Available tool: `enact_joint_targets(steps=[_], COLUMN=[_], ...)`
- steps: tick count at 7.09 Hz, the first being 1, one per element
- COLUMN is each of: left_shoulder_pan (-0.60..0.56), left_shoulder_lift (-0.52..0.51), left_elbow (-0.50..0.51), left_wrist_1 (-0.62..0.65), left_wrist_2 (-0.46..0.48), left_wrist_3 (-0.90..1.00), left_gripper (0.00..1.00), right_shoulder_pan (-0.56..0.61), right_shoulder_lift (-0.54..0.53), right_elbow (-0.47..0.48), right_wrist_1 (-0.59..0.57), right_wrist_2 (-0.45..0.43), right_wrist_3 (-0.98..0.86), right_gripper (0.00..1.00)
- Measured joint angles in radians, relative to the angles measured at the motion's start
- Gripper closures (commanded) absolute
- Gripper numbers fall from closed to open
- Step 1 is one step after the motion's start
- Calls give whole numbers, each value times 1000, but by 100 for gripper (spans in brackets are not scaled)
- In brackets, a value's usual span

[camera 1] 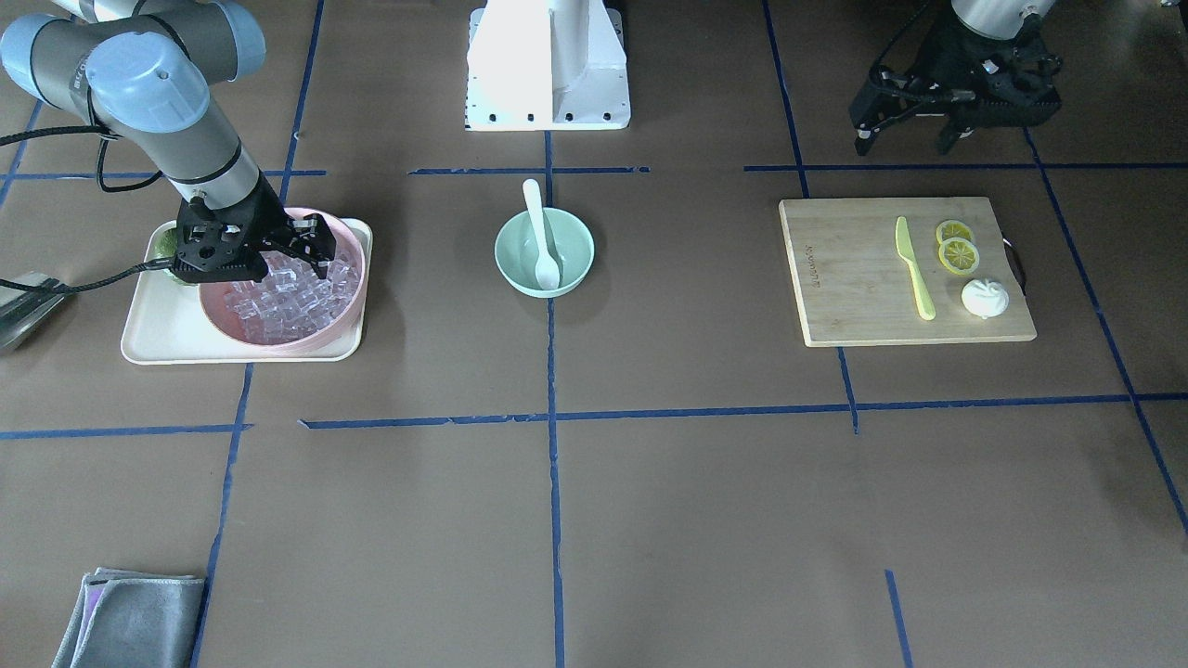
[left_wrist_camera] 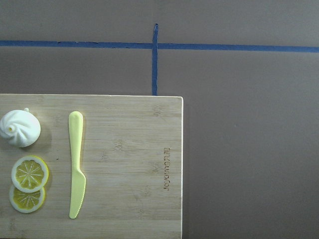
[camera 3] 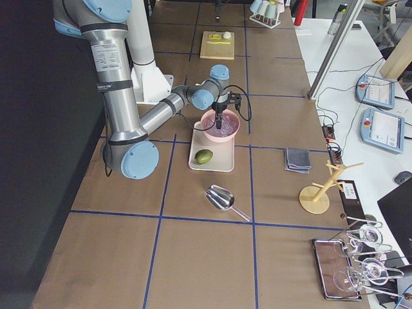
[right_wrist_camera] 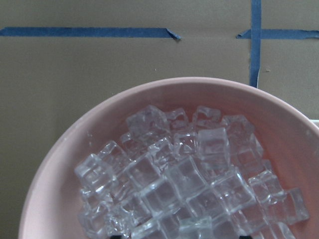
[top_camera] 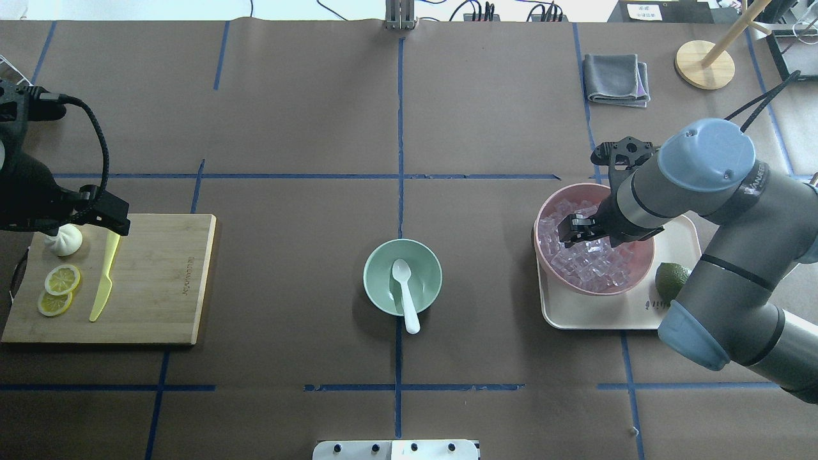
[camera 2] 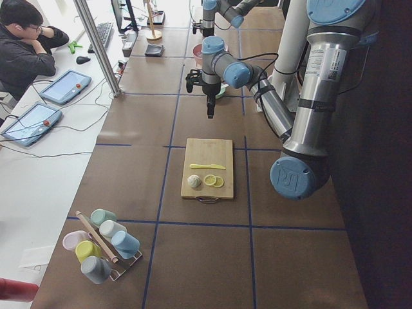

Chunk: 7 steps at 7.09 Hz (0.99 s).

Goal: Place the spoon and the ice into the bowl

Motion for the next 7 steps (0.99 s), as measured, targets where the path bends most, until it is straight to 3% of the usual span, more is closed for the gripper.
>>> enact_joint_targets(steps=[2, 3, 4, 5, 6, 7], left_shoulder_pan=[-2, -3, -3, -4, -4, -5], left_shoulder_lift=[3, 3, 3, 3, 3, 4], left_elbow=[-1, -1, -1, -1, -1, 0], left_wrist_1=[0, 0, 0, 0, 0, 0], left_wrist_2=[-1, -1, -1, -1, -1, -1], left_wrist_3=[3, 3, 3, 4, 4, 3], left_gripper=[0, 0, 0, 0, 0, 0], right_shoulder_pan=[1, 2, 3, 4, 8, 17], right_shoulder_lift=[-3, -4, -5, -5, -5, -4], right_elbow=[-3, -4, -5, -6, -6, -4], right_wrist_1=[-1, -1, -2, -2, -4, -8], right_wrist_2=[4, 6, 8, 10, 11, 15], right_wrist_3=[-18, -21, -22, -23, -23, -23], right_gripper=[22, 30, 60, 84, 97, 100])
